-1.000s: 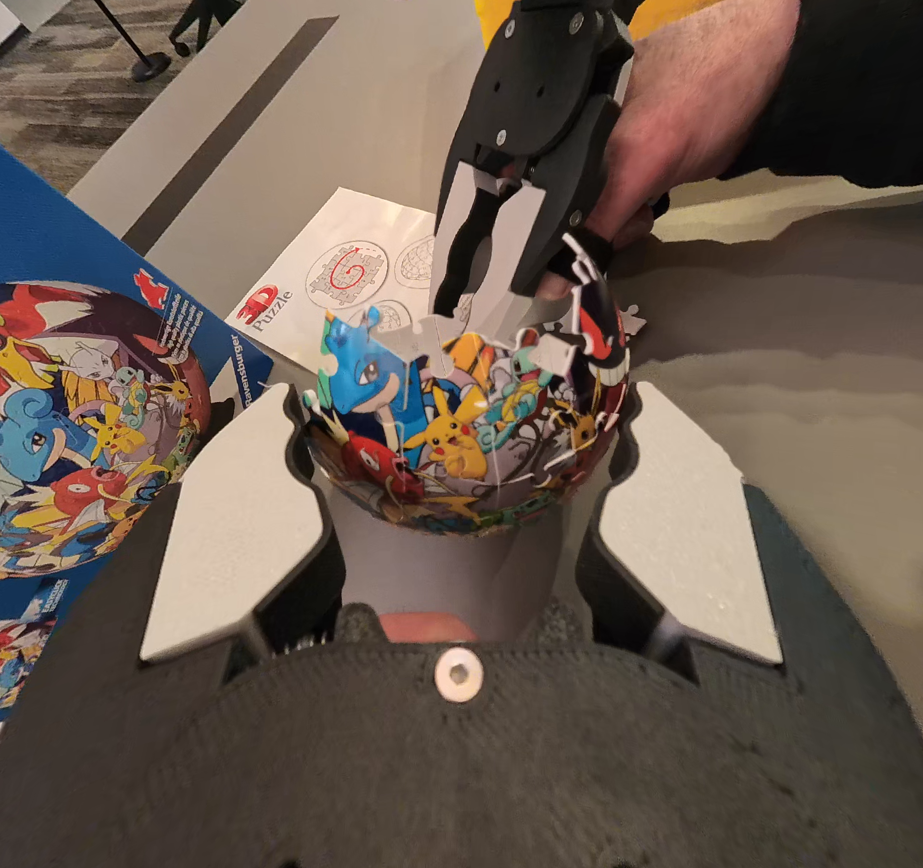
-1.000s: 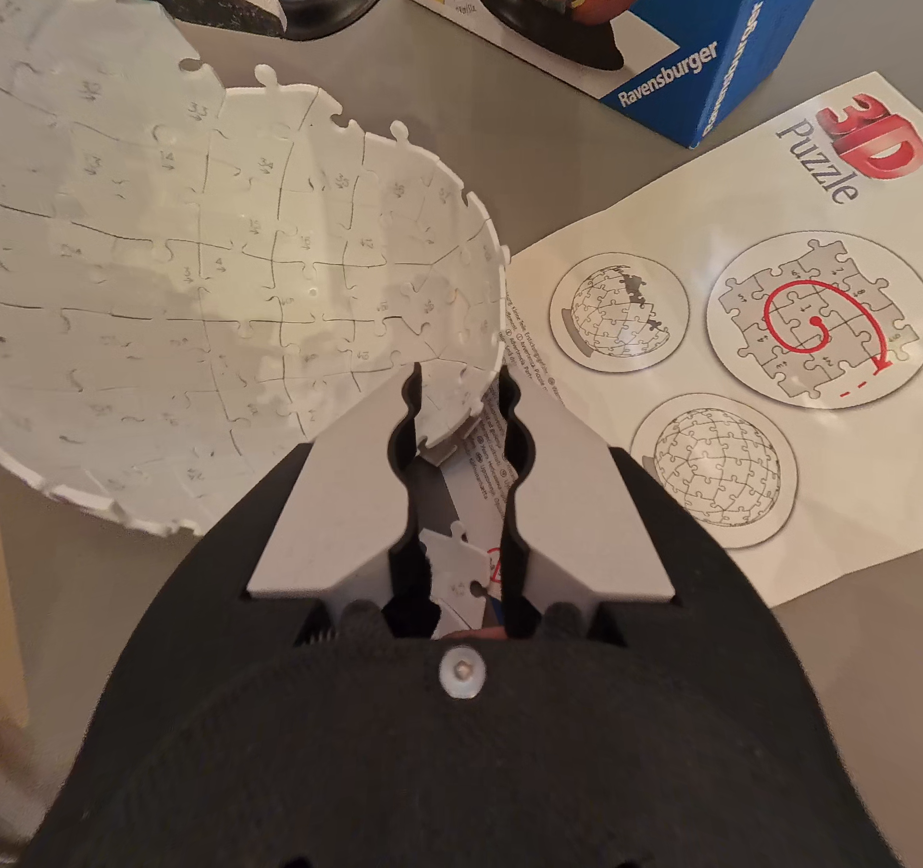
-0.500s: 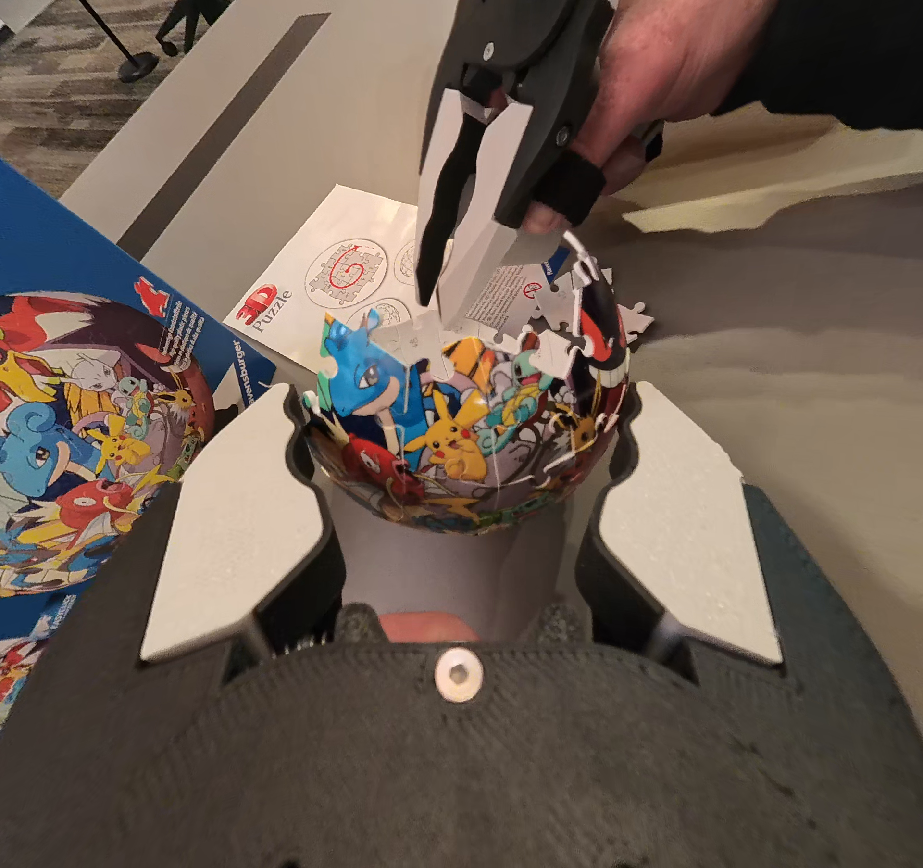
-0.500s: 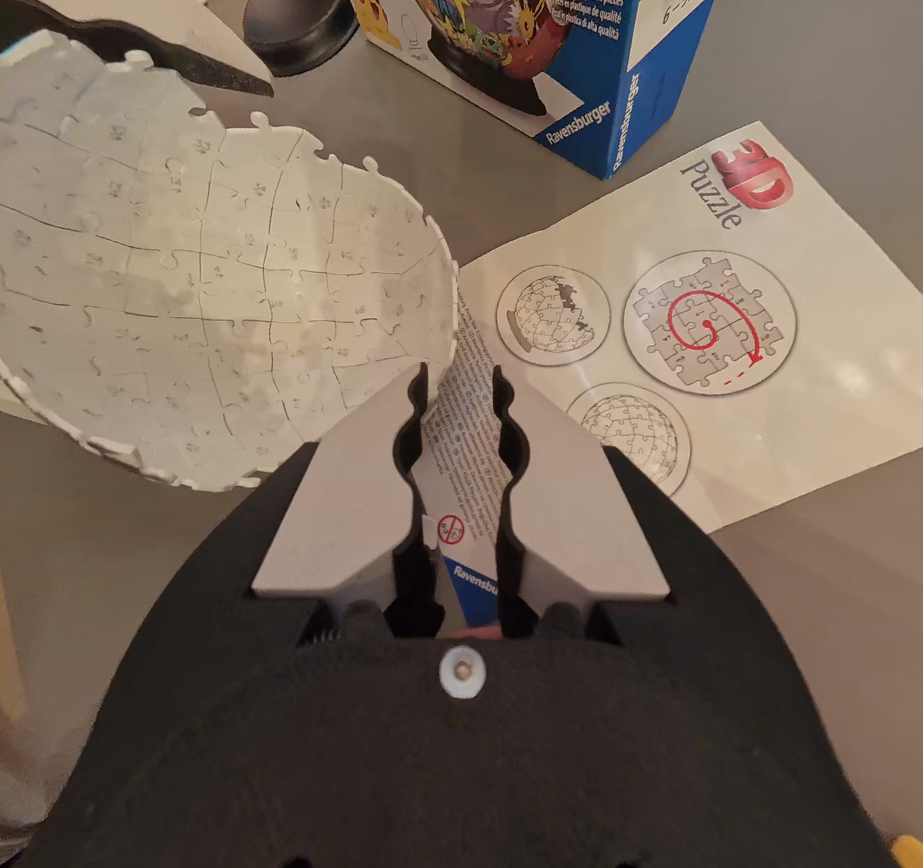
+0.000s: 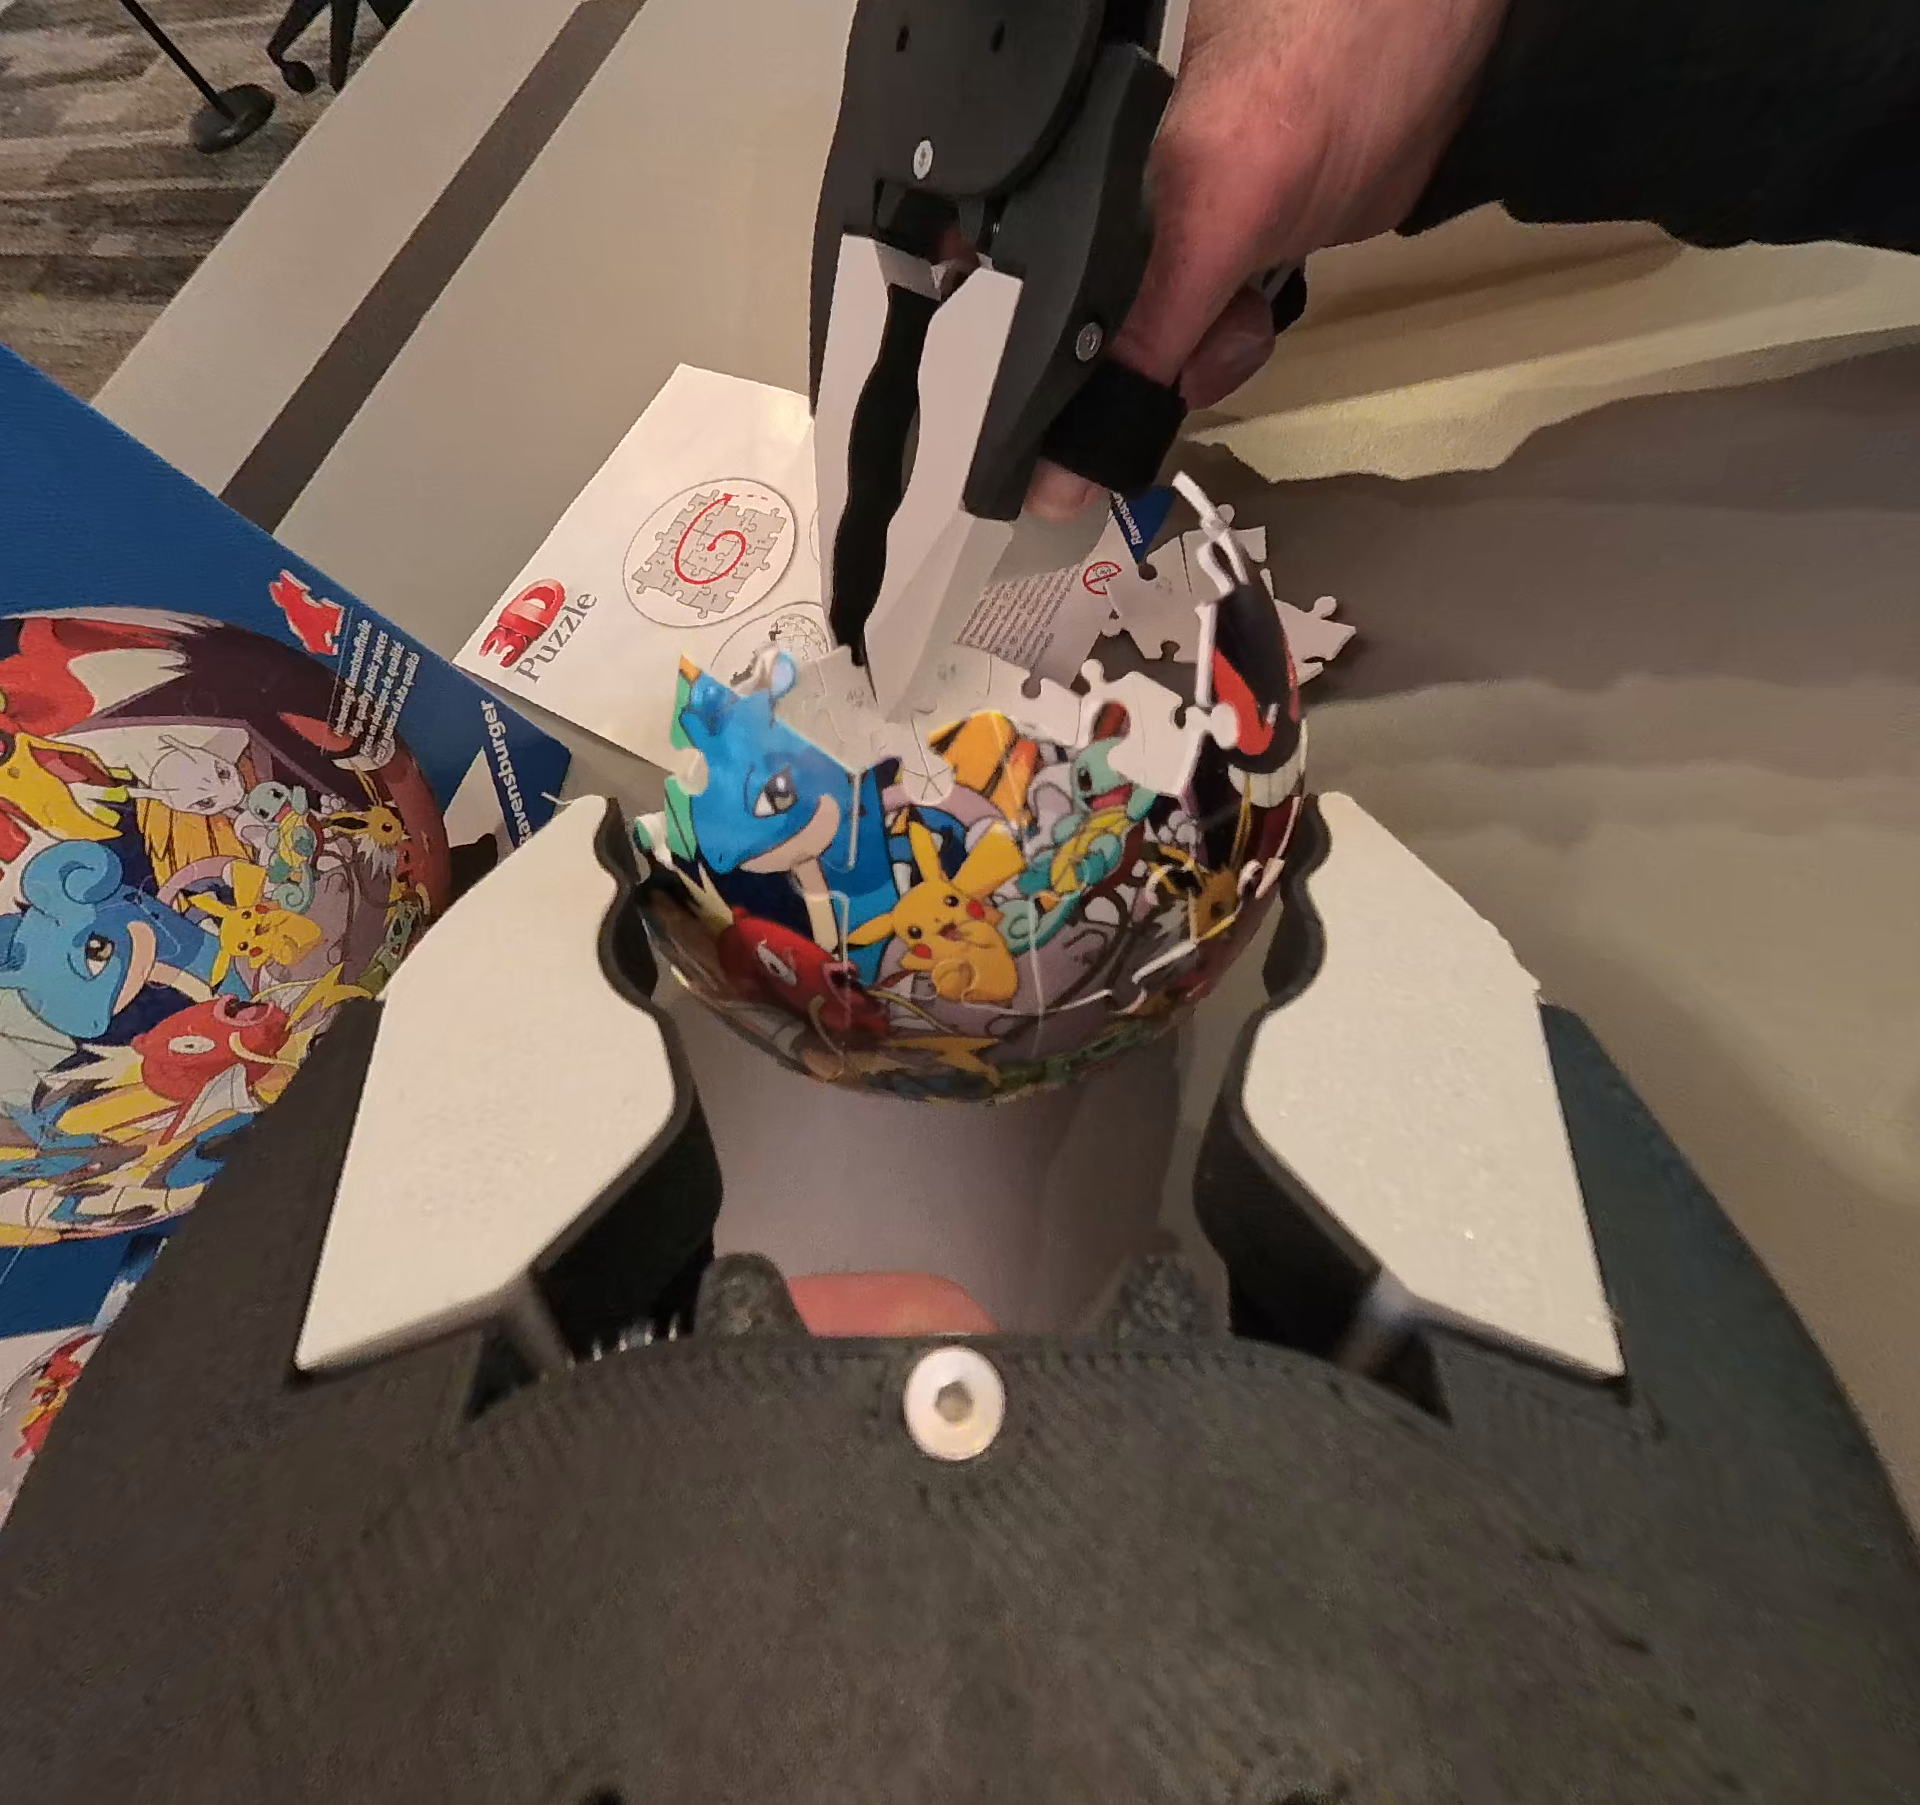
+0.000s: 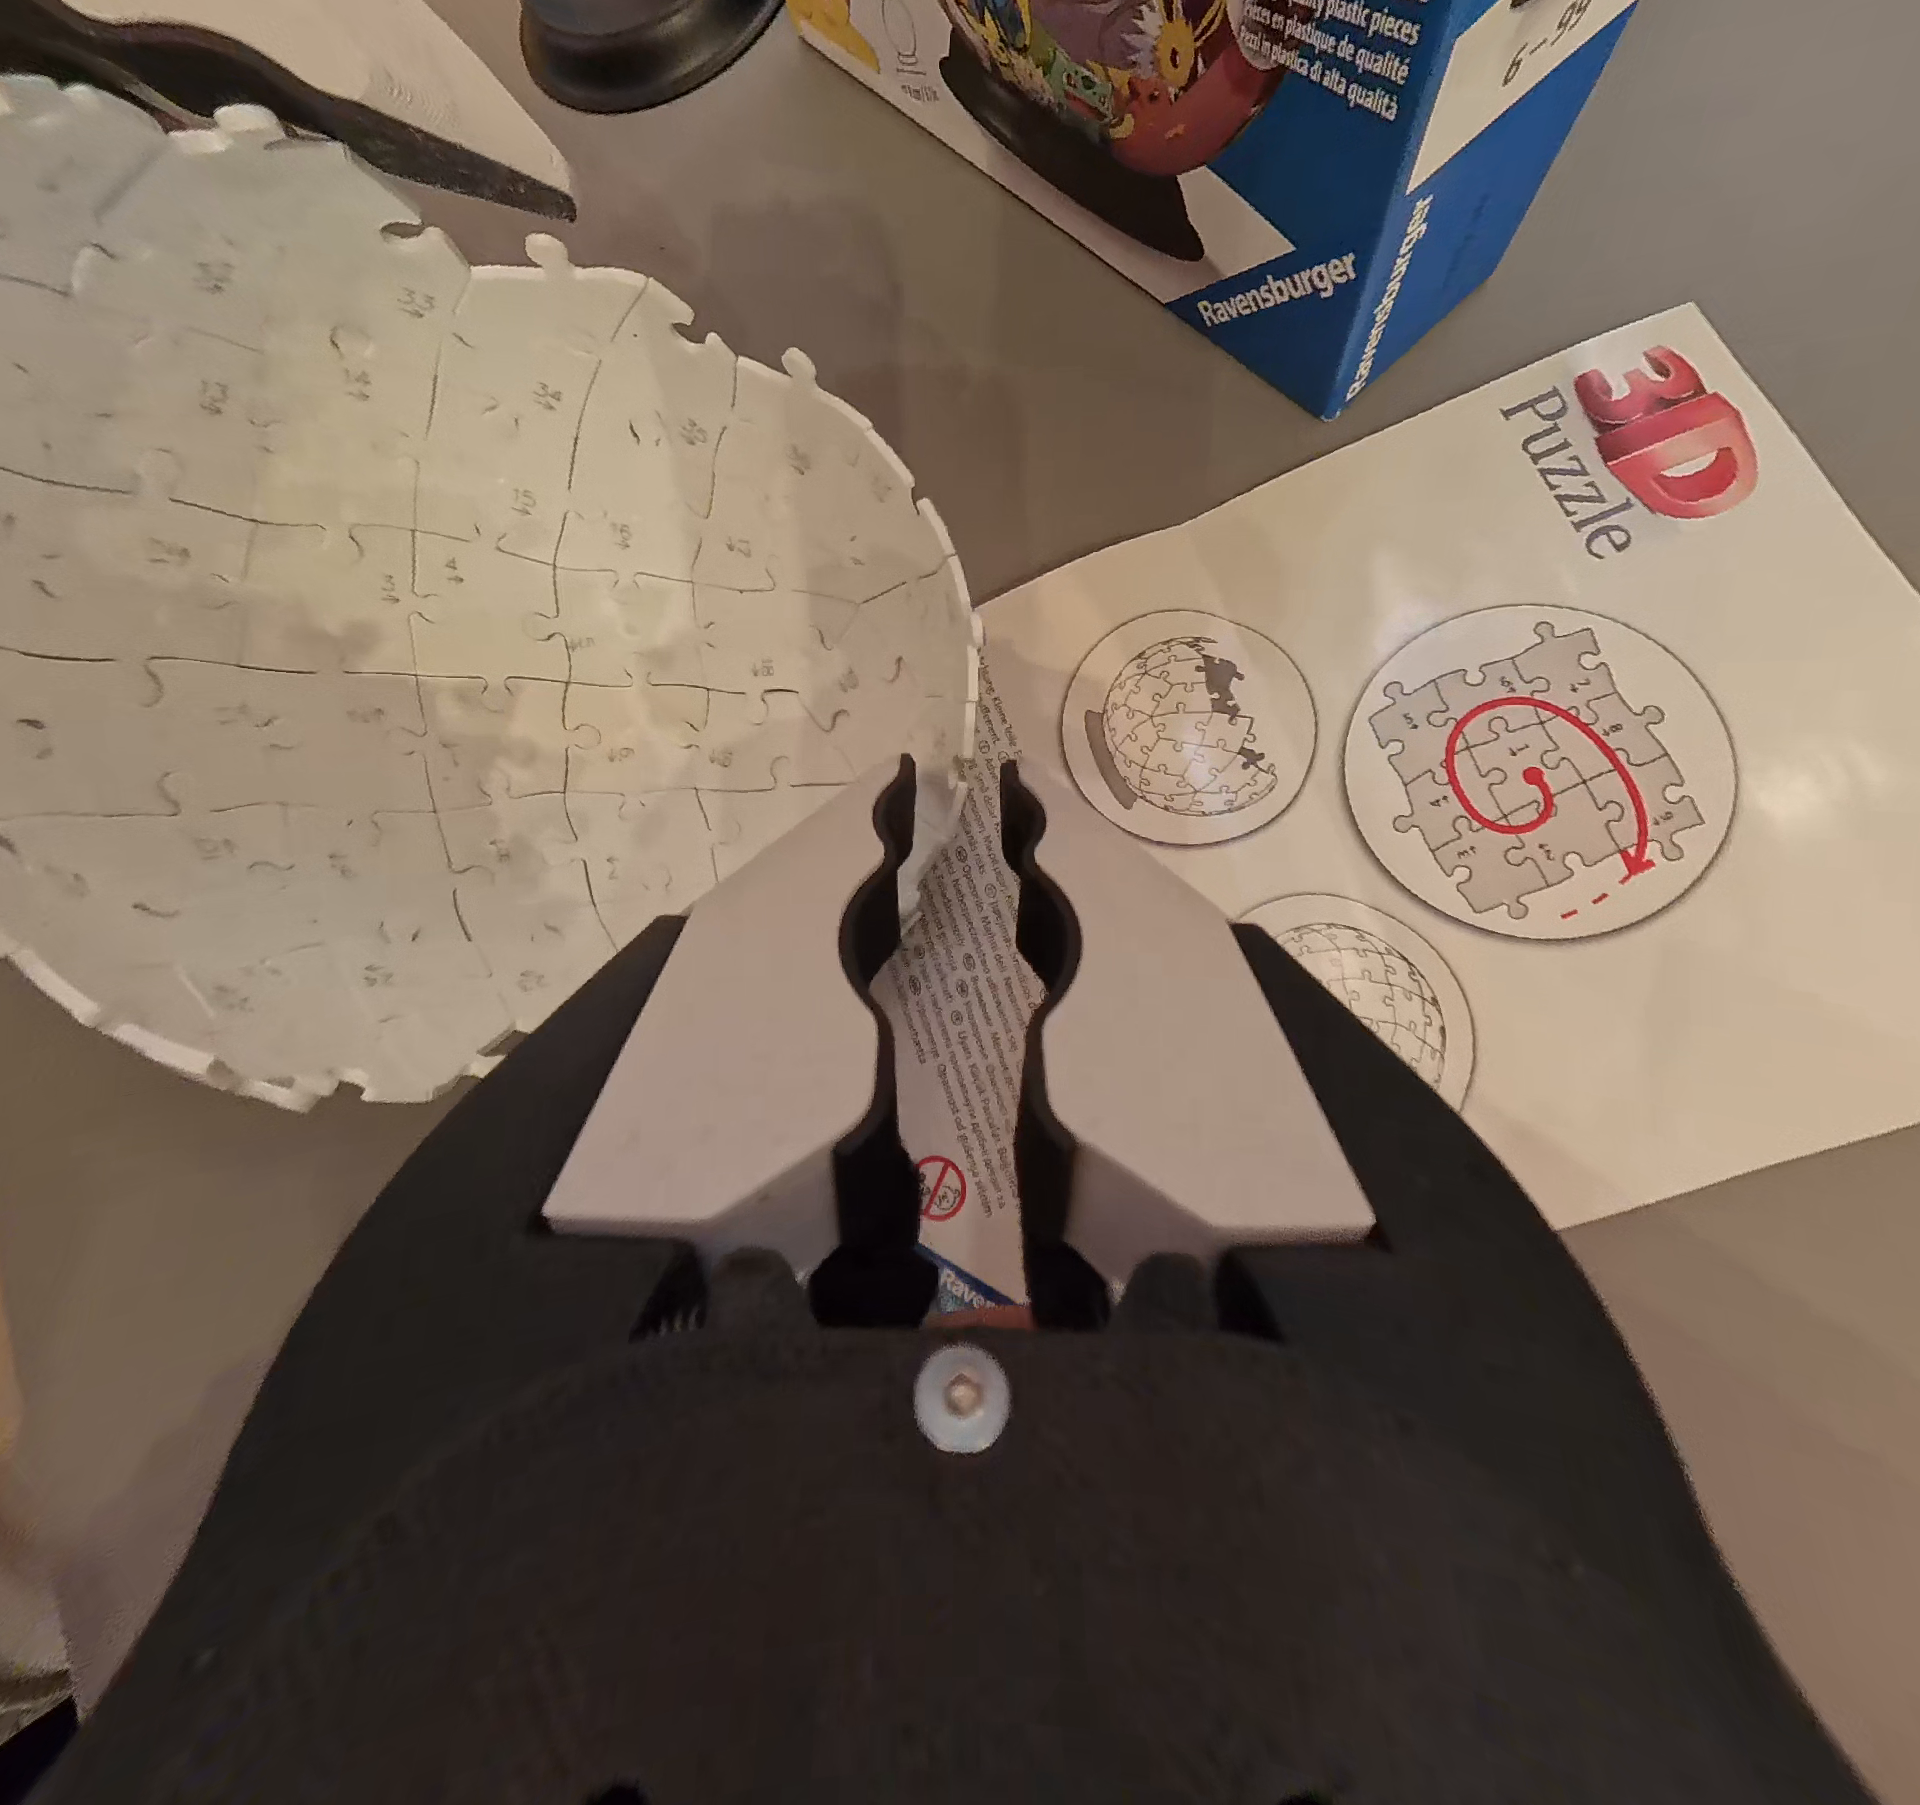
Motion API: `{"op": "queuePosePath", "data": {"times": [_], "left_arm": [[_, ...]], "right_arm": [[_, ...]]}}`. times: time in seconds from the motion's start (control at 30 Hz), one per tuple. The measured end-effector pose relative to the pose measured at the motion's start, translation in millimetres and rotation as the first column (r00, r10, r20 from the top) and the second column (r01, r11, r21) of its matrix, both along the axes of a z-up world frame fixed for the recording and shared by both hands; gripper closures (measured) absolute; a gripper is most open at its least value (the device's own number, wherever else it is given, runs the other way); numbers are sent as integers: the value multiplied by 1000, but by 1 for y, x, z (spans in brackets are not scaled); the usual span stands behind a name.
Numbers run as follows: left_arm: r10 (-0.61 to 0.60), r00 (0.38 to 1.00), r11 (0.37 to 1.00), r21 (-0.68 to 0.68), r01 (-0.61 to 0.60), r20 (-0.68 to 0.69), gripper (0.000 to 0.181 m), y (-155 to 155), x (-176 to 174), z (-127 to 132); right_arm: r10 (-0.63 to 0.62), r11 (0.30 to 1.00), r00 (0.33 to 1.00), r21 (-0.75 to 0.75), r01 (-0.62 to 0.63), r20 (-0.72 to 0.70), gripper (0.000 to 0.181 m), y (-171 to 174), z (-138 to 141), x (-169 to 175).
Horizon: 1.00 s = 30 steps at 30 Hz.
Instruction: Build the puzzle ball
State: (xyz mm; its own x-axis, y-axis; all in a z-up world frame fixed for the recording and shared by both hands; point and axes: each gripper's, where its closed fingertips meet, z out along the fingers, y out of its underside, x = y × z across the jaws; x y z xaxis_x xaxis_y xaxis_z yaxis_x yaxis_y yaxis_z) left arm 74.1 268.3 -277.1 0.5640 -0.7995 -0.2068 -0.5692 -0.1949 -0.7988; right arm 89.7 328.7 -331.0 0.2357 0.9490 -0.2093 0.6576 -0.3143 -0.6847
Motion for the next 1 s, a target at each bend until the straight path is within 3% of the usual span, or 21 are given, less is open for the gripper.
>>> {"op": "queuePosePath", "data": {"times": [0.17, 0.73, 1.0], "left_arm": [[2, 1000, 1000, -5, -2, 7, 66, -1, -2, 0], [0, 1000, 1000, -6, 0, -5, 66, -4, -17, 2], [-25, 998, 1000, -16, 24, -59, 66, -5, -22, 0]], "right_arm": [[-18, 999, 1000, 44, 18, 0, 163, 5, 5, 2], [-40, 999, 995, -6, 40, -92, 160, 3, 19, 11], [-34, 999, 997, -24, 33, -76, 159, 1, 13, 20]]}}
